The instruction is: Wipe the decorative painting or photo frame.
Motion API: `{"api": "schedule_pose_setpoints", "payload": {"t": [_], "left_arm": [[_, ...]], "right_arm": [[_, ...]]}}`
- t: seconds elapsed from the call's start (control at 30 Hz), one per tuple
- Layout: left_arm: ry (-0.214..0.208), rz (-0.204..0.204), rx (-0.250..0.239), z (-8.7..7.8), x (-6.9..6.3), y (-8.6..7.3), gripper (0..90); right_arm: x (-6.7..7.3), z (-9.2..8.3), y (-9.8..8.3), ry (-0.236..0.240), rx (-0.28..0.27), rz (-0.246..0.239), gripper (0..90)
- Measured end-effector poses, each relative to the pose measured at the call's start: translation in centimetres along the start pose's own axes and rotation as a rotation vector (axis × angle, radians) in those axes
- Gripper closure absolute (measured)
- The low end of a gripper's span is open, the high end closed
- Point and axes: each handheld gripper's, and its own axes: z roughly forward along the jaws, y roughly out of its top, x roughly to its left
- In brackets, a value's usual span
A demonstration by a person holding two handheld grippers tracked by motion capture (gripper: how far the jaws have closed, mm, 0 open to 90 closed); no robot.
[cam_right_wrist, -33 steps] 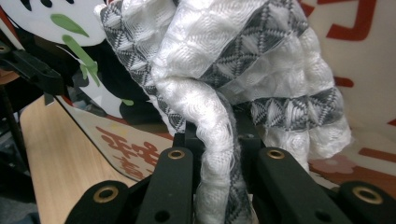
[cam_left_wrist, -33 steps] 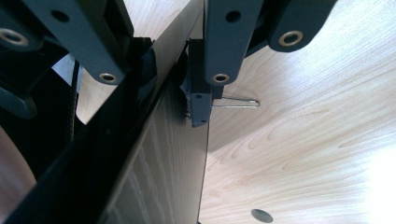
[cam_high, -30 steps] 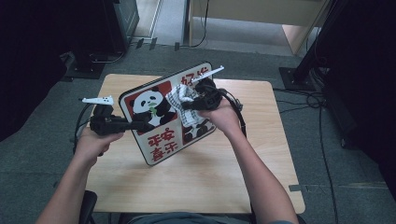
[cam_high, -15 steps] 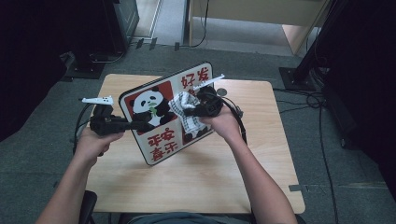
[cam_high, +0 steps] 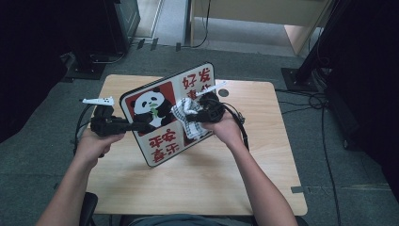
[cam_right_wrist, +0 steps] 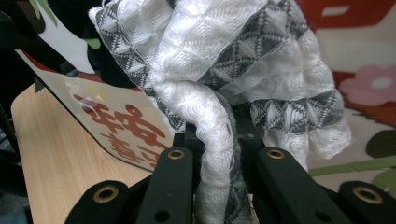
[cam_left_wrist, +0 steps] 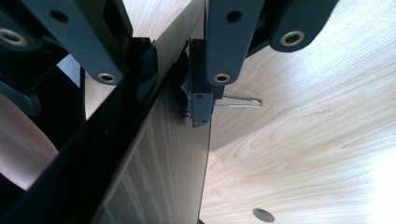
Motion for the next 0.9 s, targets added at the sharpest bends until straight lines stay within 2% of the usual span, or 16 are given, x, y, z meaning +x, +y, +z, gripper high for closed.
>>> {"api": "schedule_pose_setpoints", "payload": {"t": [0.1,0.9], "left_arm": [[0.0,-0.001,0.0,0.0,0.0,0.0,77.0],[-0.004,-0.002,-0.004,0.0,0.0,0.0,76.8]], "right_arm": [[-0.2,0.2,-0.3,0.002,-0.007,-0.004,81.9],[-0.8,2.4,-3.5,0.014,0.039,0.034,81.8]]}}
